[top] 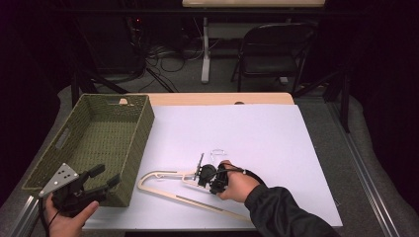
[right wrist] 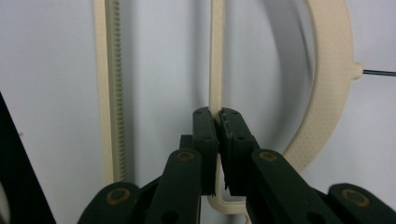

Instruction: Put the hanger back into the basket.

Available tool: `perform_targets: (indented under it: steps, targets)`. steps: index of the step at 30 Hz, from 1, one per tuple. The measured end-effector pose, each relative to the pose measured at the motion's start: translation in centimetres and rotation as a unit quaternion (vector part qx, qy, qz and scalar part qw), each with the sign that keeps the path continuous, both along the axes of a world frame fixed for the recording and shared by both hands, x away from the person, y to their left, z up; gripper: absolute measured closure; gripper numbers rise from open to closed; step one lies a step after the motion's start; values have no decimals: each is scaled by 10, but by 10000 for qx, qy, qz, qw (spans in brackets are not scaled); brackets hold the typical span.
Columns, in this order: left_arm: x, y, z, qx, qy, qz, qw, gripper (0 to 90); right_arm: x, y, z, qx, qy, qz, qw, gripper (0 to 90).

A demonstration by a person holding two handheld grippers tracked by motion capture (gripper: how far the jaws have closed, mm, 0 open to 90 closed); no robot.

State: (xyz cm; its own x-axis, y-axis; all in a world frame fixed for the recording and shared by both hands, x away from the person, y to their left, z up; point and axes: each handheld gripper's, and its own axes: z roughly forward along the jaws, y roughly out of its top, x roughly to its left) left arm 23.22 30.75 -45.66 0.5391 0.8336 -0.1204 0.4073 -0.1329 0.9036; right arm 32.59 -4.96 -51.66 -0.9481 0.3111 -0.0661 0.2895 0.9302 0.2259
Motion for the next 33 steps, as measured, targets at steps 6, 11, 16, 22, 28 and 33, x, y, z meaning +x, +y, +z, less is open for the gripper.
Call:
perform_targets:
  steps: [6, 11, 16, 22, 28, 33]
  targets:
    - [5, -21, 5, 83, 39, -367, 9993, 336, 0, -15, 8, 170, -268, 47, 9995, 855]
    - [16, -43, 9, 123, 207, -777, 9967, 360, -5, -23, 11, 91, -421, 239, 9988, 856]
    - [34, -71, 14, 351, 565, -1195, 9906, 359, -14, -25, 11, -14, -585, 473, 9972, 856]
    - [60, -106, 4, 532, 1094, -1717, 9776, 367, -20, -23, 13, -5, -754, 581, 9955, 855]
    - [82, -134, -16, 1004, 1357, -1968, 9658, 413, -22, -22, 12, -73, -813, 682, 9943, 855]
    - [96, -148, -29, 1075, 1558, -2059, 9601, 470, -25, -19, 10, -120, -846, 769, 9934, 855]
